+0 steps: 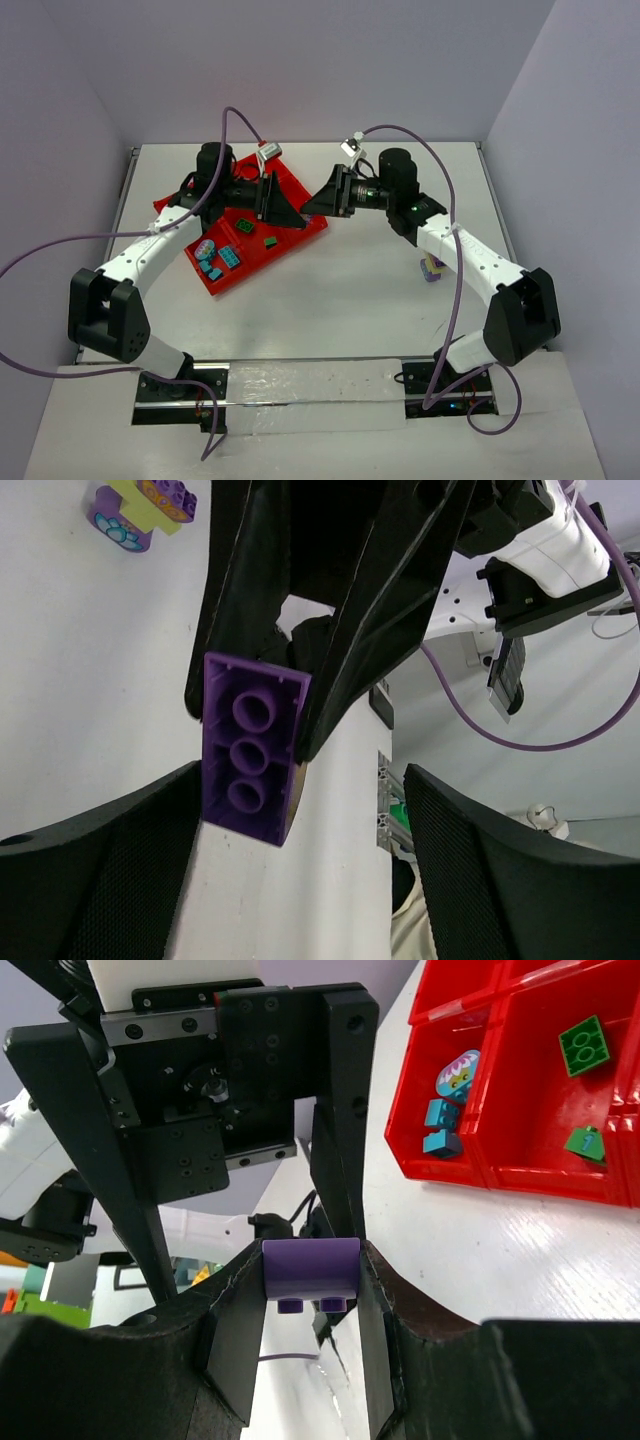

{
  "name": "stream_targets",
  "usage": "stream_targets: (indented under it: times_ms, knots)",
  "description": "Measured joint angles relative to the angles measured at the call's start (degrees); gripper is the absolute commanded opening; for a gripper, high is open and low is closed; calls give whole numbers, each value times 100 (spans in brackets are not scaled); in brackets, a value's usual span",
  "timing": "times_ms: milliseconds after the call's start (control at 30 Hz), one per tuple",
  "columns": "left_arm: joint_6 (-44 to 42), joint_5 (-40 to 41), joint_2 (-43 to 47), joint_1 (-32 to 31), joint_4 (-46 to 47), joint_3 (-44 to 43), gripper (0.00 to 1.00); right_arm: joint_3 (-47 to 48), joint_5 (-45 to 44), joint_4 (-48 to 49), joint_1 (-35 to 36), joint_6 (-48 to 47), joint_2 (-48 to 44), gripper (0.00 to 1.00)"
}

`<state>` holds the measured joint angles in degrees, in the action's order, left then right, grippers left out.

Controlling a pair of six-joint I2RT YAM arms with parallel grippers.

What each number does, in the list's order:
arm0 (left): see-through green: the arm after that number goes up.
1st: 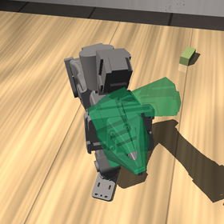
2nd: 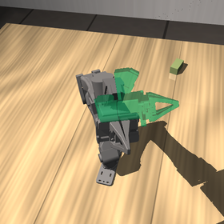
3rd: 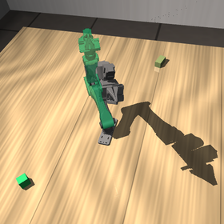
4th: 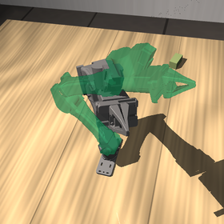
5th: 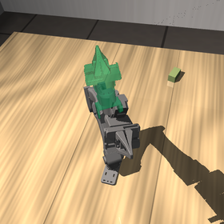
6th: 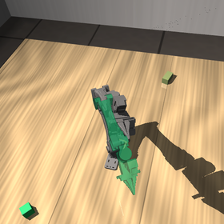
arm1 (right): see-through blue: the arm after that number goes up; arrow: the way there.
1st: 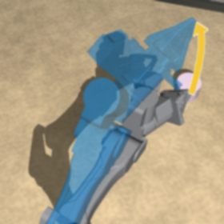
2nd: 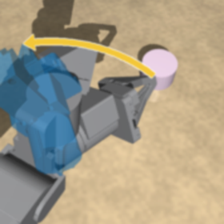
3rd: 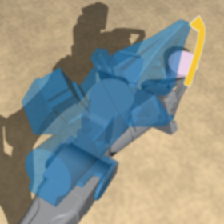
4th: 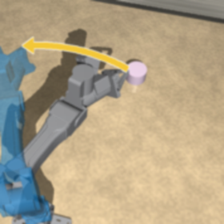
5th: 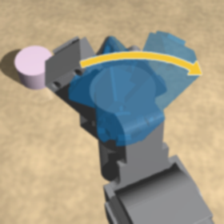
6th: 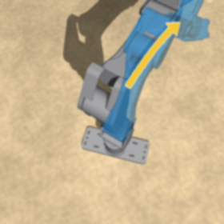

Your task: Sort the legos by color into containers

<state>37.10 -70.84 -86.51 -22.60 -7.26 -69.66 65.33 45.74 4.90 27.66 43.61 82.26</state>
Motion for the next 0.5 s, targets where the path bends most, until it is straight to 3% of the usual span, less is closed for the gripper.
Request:
stream_targets:
  times_ms: [267, 400, 467, 500]
  knots:
    - [41, -72, -66, -12, 100, 87, 56, 67, 37, 19, 71, 7, 55, 1]
    - [46, -84, -75, -12, 118, 144, 28, 88, 81, 48, 85, 35, 55, 4]
    - [7, -182, -74, -13, 193, 170, 5, 90, 123, 26, 87, 88, 55, 22]
    - [-6, -207, -73, -14, 220, 172, 0, 92, 136, 22, 87, 100, 53, 36]
